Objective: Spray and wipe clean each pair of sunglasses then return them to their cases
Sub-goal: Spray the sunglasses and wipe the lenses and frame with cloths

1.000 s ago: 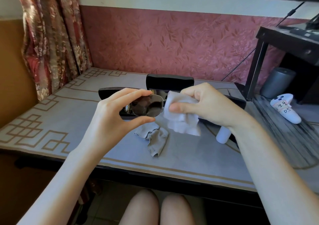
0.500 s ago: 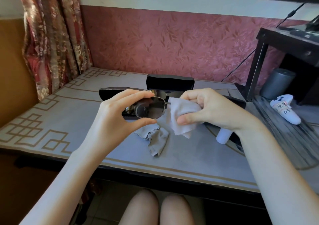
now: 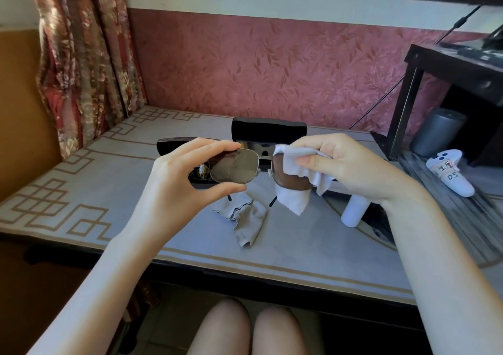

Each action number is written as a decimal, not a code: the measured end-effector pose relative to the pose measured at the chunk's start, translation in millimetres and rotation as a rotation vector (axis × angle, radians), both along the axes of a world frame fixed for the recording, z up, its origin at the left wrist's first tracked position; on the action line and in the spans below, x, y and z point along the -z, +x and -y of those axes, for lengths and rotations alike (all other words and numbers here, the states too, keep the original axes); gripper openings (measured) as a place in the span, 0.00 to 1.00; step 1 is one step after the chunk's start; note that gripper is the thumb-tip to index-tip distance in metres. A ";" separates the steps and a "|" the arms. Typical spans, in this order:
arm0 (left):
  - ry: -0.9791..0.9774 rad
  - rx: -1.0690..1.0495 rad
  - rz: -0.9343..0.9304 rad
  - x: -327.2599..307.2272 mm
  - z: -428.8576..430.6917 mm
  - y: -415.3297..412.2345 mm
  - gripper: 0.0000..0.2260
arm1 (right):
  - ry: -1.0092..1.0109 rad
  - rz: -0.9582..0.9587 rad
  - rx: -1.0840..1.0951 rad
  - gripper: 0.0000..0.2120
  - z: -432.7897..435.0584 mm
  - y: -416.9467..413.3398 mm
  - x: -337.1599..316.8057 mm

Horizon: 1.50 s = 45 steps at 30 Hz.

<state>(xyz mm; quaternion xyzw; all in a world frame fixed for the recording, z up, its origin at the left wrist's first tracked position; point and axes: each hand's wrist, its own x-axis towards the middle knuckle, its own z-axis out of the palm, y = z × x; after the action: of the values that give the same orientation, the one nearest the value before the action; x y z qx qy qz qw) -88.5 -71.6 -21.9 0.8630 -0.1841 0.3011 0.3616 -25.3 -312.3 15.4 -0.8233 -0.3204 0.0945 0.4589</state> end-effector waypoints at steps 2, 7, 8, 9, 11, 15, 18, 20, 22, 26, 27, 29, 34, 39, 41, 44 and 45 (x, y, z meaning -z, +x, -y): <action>-0.005 -0.001 0.004 -0.1 -1.0 -0.2 0.22 | 0.011 -0.037 -0.049 0.11 8.1 -0.1 -0.1; 0.005 0.003 0.010 2.7 0.0 1.3 0.22 | 0.046 -0.126 -0.032 0.13 5.6 -2.3 1.5; 0.019 0.012 0.007 3.3 1.4 1.8 0.22 | 0.030 -0.102 -0.005 0.12 0.0 -3.5 1.0; 0.037 0.024 0.005 3.8 3.3 2.4 0.23 | 0.002 -0.050 0.023 0.10 -6.5 -5.0 0.2; 0.071 0.044 0.006 4.2 6.4 4.1 0.22 | -0.048 0.067 0.071 0.06 -19.0 -6.8 -0.7; 0.081 0.019 0.026 3.8 5.4 6.2 0.21 | -0.105 0.180 0.127 0.07 -35.4 -8.2 -5.6; 0.082 0.003 0.036 6.1 3.4 6.8 0.21 | -0.173 0.193 0.098 0.11 -42.2 -9.9 -8.4; 0.082 0.012 0.037 8.8 2.7 8.0 0.22 | -0.219 0.186 0.073 0.16 -47.3 -12.1 -6.9; 0.074 0.024 0.038 10.9 2.0 8.9 0.22 | -0.257 0.193 0.074 0.18 -50.5 -13.3 -4.6; 0.013 0.030 0.045 10.0 0.8 7.5 0.22 | -0.306 0.219 0.175 0.22 -42.0 -11.0 -4.7; -0.001 0.025 0.045 9.4 0.3 7.3 0.22 | -0.266 0.200 0.186 0.25 -37.1 -11.4 -5.9; -0.011 0.008 0.044 9.0 -0.9 7.6 0.22 | -0.194 0.185 0.187 0.31 -25.2 -14.0 -5.5; -0.034 -0.005 0.035 10.7 -3.7 8.5 0.23 | -0.124 0.240 0.190 0.30 -1.9 -21.9 15.7; -0.045 -0.016 0.031 8.5 -3.7 7.0 0.22 | -0.041 0.393 0.266 0.25 -0.2 -22.1 31.3; -0.049 -0.013 0.034 7.1 -3.6 6.6 0.22 | -0.010 0.419 0.285 0.25 -0.4 -21.1 33.7; -0.049 -0.013 0.031 6.2 -3.1 6.0 0.22 | 0.029 0.377 0.282 0.27 0.0 -19.9 35.6; -0.045 -0.009 0.030 6.5 -3.0 5.9 0.22 | 0.036 0.371 0.269 0.26 0.1 -19.7 36.2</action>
<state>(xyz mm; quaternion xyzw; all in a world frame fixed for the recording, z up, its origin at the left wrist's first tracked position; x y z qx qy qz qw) -82.6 -68.7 -28.4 0.8508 -0.1789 0.3195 0.3768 -45.1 -312.4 -20.8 -0.8536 -0.2883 -0.1260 0.4153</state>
